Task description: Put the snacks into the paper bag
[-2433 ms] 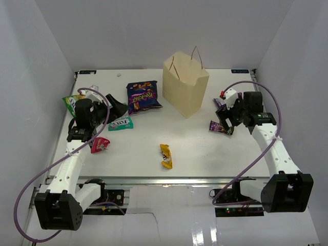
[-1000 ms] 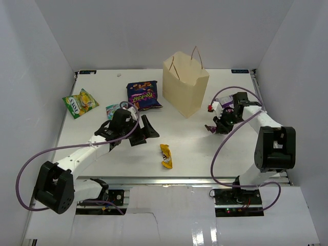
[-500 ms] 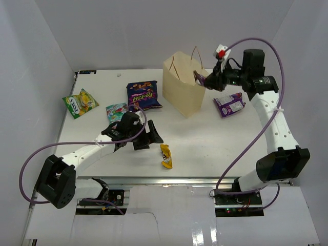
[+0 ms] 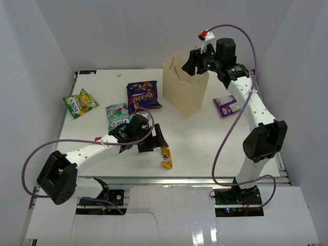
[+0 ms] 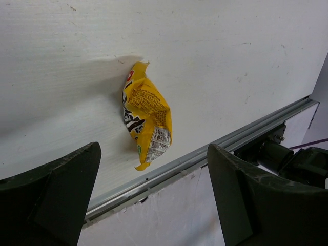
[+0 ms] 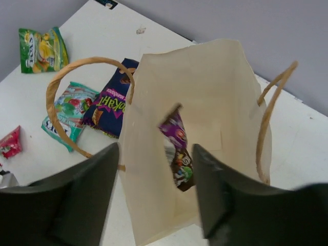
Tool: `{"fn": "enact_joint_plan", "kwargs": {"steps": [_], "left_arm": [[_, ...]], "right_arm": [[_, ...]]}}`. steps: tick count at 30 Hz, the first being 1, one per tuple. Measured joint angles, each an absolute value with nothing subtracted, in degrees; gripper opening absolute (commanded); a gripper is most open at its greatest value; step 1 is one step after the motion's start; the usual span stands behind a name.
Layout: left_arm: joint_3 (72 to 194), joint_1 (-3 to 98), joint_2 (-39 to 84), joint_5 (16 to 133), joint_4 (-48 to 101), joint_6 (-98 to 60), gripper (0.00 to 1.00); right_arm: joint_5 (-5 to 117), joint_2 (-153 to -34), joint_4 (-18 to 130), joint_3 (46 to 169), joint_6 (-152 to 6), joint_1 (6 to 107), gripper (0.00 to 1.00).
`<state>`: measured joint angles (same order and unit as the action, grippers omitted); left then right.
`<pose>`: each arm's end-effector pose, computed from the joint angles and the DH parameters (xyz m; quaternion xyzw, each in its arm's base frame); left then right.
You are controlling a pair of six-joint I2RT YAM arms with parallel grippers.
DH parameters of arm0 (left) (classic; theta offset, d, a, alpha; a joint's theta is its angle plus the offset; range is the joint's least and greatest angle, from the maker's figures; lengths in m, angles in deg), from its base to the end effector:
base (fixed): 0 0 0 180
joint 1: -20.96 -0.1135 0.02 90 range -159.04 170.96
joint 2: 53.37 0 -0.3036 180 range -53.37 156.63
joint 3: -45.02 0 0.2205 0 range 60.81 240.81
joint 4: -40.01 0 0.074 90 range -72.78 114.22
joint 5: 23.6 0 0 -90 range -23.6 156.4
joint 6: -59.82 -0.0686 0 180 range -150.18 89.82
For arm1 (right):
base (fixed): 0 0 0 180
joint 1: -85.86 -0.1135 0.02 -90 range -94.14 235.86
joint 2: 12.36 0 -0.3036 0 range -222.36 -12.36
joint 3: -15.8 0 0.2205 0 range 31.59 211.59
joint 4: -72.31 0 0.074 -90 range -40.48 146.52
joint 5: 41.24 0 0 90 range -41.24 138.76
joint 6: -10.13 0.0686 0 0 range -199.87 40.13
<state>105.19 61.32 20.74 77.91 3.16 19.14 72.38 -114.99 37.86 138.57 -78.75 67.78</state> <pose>0.1741 -0.1660 0.2430 -0.0397 0.9370 -0.3024 0.1701 0.3964 0.1583 0.4518 -0.2382 0.7460 0.2595 0.5652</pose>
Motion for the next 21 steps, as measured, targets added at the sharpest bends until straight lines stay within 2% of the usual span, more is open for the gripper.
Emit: {"fn": "enact_joint_plan", "kwargs": {"steps": [2,5,11,16,20,21], "left_arm": [[106.0,61.9,22.2,77.4,3.0,19.0,0.91],[107.8,62.8,25.4,76.9,2.4,18.5,0.86],[112.8,64.9,32.8,76.2,1.0,17.0,0.74],[116.7,66.9,38.9,75.3,-2.5,16.2,0.68],[118.9,68.1,43.1,74.5,-4.8,15.4,0.58],[119.5,68.4,44.0,74.3,-5.3,15.2,0.51]], "right_arm": [[72.1,-114.6,38.3,138.0,-79.1,67.9,0.83],[75.3,-111.4,38.9,134.8,-81.9,68.8,0.90],[89.6,-100.0,39.7,123.9,-87.6,74.0,0.91],[96.0,-92.0,41.0,111.5,-90.7,82.0,0.91],[98.0,-90.1,39.9,102.7,-92.8,87.9,0.91],[98.3,-89.7,39.4,101.0,-93.3,88.8,0.91]]}}
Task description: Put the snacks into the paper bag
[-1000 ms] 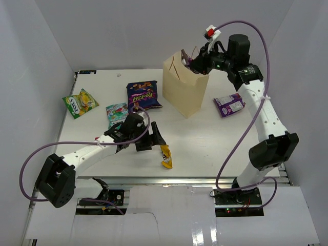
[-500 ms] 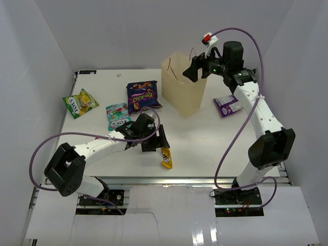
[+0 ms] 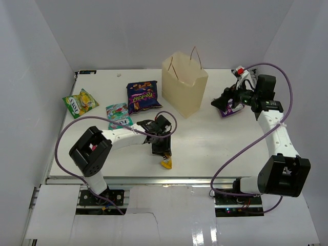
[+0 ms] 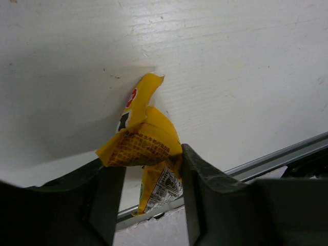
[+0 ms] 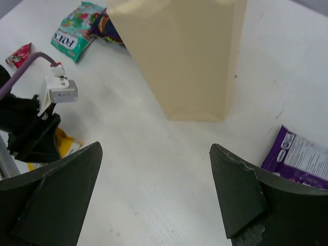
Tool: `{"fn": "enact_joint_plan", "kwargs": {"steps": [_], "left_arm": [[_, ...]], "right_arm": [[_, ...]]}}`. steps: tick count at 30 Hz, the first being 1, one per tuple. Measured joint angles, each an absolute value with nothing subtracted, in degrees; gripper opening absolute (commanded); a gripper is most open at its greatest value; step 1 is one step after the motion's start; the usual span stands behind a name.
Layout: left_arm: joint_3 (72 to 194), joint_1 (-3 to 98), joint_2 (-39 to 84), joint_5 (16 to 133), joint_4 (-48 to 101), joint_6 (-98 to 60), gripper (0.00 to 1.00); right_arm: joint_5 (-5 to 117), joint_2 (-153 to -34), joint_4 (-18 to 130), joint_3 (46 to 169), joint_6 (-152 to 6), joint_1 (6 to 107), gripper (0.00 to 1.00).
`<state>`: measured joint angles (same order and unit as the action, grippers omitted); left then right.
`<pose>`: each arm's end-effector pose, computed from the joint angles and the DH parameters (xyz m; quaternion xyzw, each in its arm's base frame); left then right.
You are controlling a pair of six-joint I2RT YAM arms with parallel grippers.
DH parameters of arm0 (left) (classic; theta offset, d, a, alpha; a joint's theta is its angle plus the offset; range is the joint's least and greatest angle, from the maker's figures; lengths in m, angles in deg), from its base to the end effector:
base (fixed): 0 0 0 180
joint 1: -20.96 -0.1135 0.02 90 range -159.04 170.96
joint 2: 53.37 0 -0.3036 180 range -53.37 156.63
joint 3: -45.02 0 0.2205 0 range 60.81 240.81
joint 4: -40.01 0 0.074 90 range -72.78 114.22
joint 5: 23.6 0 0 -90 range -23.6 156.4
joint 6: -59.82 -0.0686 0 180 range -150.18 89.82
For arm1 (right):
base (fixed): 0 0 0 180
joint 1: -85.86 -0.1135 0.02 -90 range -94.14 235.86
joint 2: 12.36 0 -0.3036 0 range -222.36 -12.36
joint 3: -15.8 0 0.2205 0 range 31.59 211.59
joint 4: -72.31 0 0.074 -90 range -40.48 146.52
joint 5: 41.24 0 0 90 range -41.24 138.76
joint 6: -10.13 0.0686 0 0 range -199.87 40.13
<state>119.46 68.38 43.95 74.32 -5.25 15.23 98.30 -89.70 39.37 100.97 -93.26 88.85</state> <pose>0.2060 -0.2381 0.1972 0.0303 0.9791 -0.1838 0.0813 0.2816 0.0376 0.3895 -0.2933 0.7427 0.2806 0.5325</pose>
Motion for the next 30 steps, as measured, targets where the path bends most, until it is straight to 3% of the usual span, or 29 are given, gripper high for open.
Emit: {"fn": "enact_joint_plan", "kwargs": {"steps": [6,15,22,27,30], "left_arm": [[122.4,68.8,45.5,73.9,-6.2,13.1,0.22],[130.3,68.8,40.3,70.5,-8.8,5.2,0.14],[161.0,68.2,41.0,65.7,-8.9,-6.1,0.13],[188.7,65.2,50.3,63.5,-6.5,-12.1,0.13],[197.5,62.1,56.0,62.6,-3.5,-13.5,0.13]], "right_arm": [[99.8,-85.2,37.0,93.8,-95.9,91.5,0.91],[101.8,-81.6,36.4,92.7,-99.2,95.9,0.91],[101.5,-81.5,35.6,90.2,-101.2,97.5,0.90],[101.1,-81.1,35.2,88.5,-101.8,97.7,0.90],[100.9,-80.9,35.1,87.9,-102.1,97.8,0.90]]}}
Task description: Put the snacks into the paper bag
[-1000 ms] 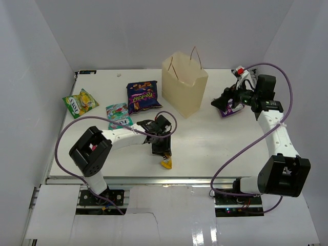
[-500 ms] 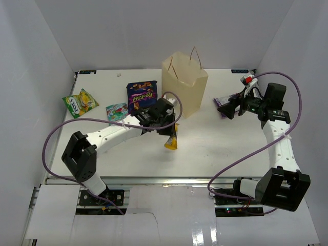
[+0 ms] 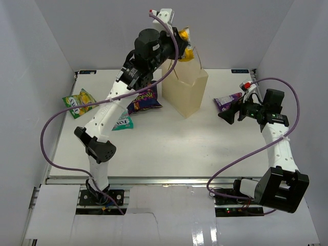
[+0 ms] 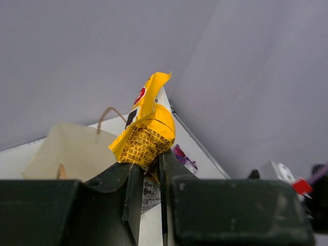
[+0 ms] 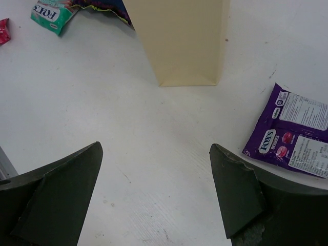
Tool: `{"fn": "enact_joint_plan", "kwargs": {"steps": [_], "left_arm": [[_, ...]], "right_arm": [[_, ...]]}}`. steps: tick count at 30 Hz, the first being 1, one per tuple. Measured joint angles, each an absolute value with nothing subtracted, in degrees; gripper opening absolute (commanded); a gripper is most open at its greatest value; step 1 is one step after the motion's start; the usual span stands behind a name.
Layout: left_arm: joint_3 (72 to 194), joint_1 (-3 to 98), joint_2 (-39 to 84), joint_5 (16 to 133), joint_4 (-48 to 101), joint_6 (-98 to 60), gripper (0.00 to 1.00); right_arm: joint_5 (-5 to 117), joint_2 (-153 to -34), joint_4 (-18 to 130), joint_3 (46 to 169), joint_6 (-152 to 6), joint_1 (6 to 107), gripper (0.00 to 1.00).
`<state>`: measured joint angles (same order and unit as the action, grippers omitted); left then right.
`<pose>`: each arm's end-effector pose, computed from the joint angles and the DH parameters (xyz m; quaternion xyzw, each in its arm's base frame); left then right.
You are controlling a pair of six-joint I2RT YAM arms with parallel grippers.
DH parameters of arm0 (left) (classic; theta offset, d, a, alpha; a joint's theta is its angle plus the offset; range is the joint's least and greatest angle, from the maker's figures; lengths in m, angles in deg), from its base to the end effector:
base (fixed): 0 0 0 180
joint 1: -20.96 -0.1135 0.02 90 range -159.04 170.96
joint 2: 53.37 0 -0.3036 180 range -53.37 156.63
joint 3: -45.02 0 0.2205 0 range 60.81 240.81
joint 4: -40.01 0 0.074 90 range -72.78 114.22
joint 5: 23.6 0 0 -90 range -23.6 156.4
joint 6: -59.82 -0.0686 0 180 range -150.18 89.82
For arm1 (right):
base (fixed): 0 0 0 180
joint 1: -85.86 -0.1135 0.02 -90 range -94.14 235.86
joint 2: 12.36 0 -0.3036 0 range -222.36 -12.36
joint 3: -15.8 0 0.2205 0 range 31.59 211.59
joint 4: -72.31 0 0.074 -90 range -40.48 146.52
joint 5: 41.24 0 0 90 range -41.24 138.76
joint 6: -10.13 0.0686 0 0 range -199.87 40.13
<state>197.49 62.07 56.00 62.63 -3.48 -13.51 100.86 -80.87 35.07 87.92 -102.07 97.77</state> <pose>0.3225 -0.2755 0.5496 0.1274 0.6980 -0.3198 0.6279 0.2319 0.0064 0.3456 -0.2776 0.7701 0.2456 0.5192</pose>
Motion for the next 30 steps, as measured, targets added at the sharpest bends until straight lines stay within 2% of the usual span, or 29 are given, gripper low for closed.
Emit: {"fn": "enact_joint_plan", "kwargs": {"steps": [6,12,15,16,17,21,24,30], "left_arm": [[198.0,56.9,64.6,61.6,0.5,-13.6,0.17],[196.2,56.5,69.8,61.5,2.2,-13.5,0.19],[196.0,56.7,69.8,61.6,3.3,-13.2,0.33],[195.5,56.8,69.5,61.6,4.1,-13.2,0.40],[195.1,56.8,69.2,61.6,4.6,-13.1,0.54],[193.6,56.9,68.3,61.6,6.0,-12.3,0.76],[193.5,57.0,68.3,61.6,6.3,-11.6,0.82],[190.6,56.9,65.7,61.7,6.7,-12.0,0.87]], "right_arm": [[99.9,-80.1,35.0,87.9,-102.4,97.8,0.91],[99.4,-80.1,35.1,86.3,-102.6,97.8,0.90],[98.8,-80.1,34.8,85.4,-102.8,97.8,0.91],[98.5,-80.2,34.6,85.3,-102.8,97.8,0.90],[98.2,-80.4,34.5,85.3,-102.8,97.8,0.90],[94.1,-82.7,34.3,85.5,-101.2,97.8,0.90],[88.2,-87.7,33.8,87.8,-96.9,97.8,0.88],[75.8,-98.6,32.7,94.9,-83.1,97.8,0.88]]}}
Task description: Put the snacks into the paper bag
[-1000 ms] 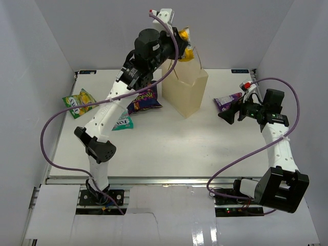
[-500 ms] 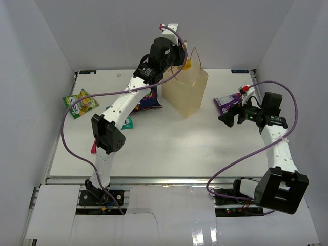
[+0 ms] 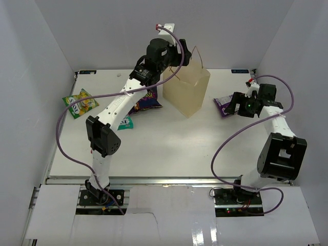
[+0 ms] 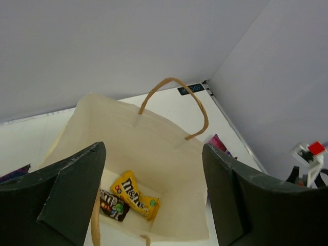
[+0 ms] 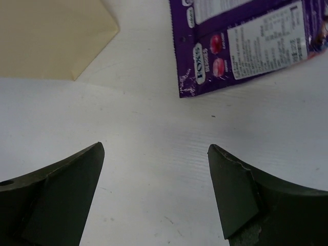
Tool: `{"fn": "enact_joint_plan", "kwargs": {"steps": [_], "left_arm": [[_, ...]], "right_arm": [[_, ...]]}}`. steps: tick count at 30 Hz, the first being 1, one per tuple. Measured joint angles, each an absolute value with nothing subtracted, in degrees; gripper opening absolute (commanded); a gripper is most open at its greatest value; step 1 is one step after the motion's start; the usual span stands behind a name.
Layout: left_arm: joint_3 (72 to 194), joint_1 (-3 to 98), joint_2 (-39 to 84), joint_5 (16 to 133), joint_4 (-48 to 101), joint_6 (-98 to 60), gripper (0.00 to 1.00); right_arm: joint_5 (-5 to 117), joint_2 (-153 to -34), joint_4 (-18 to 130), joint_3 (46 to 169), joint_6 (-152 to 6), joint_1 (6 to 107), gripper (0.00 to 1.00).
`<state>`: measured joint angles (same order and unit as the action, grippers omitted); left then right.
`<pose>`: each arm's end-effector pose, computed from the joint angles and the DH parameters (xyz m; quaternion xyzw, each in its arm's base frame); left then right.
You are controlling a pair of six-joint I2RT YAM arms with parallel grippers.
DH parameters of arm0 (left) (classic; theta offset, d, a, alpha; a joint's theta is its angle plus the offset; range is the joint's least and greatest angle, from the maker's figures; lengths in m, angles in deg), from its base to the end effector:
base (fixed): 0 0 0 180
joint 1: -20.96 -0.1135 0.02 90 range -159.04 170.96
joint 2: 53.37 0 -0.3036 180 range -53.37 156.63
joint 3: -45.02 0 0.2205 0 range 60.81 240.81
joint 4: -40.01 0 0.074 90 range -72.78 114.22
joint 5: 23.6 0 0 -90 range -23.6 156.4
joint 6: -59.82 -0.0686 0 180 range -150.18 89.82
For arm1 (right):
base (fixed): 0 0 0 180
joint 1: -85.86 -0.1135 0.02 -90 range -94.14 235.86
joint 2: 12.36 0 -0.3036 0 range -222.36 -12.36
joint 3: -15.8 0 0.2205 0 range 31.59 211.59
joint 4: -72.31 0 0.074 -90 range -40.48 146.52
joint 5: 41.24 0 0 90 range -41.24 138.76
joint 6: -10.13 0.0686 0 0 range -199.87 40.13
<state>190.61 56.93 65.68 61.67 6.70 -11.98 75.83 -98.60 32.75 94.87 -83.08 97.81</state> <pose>0.4129 -0.2927 0.4606 0.0883 0.7423 -0.2747 0.6048 0.3112 -0.0339 0.2906 -0.0172 0.9077 0.1684 0.3840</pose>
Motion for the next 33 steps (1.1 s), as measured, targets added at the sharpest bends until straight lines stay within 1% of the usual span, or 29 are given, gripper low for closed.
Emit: {"fn": "enact_joint_plan", "kwargs": {"steps": [2,4,9,13,16,21,22,23,25,26,28,29,30,31,33], "left_arm": [[186.0,56.9,62.0,61.5,7.0,-12.8,0.89],[177.6,56.9,55.4,60.9,6.9,-13.6,0.91],[150.4,56.9,32.4,57.7,10.0,-13.6,0.93],[132.9,56.7,15.7,54.8,9.3,-8.9,0.93],[122.9,56.5,8.2,53.9,8.5,-3.7,0.93],[108.0,56.4,1.0,53.7,4.6,6.4,0.93],[106.4,56.4,0.5,53.7,3.9,7.6,0.93],[105.3,56.4,0.2,53.6,3.3,8.8,0.93],[104.6,56.4,0.2,53.6,2.1,10.7,0.94],[104.6,56.4,0.2,53.6,2.0,11.4,0.94],[104.8,56.4,0.5,53.6,2.0,12.1,0.94],[104.9,56.4,0.9,53.6,2.0,12.5,0.94],[105.0,56.4,1.4,53.6,2.0,12.6,0.94],[105.2,56.4,1.9,53.6,2.0,12.8,0.94],[105.6,56.4,3.2,53.7,2.0,13.0,0.94]], "right_arm": [[72.4,-100.8,32.7,95.9,-77.8,97.8,0.89],[69.0,-103.0,32.8,97.0,-73.0,97.8,0.91],[62.9,-107.8,35.1,98.3,-64.0,97.8,0.92],[60.7,-111.7,39.5,98.3,-58.7,97.8,0.92],[60.0,-115.1,43.4,98.3,-56.1,97.8,0.91],[58.1,-120.2,49.5,98.4,-54.1,97.8,0.82],[57.3,-120.6,50.5,98.8,-53.9,97.8,0.79],[56.9,-121.2,51.4,99.1,-53.7,97.8,0.73],[56.5,-122.6,53.6,99.8,-53.4,97.9,0.65],[56.7,-123.3,54.9,99.8,-53.1,98.0,0.59],[56.9,-123.6,56.5,99.7,-52.7,98.2,0.51],[57.1,-123.8,57.5,99.6,-52.4,98.3,0.38],[57.4,-123.8,58.6,99.3,-52.3,98.4,0.32],[57.9,-123.8,59.7,99.2,-52.2,98.5,0.22],[59.3,-123.8,62.0,99.0,-52.2,98.7,0.14]]}}
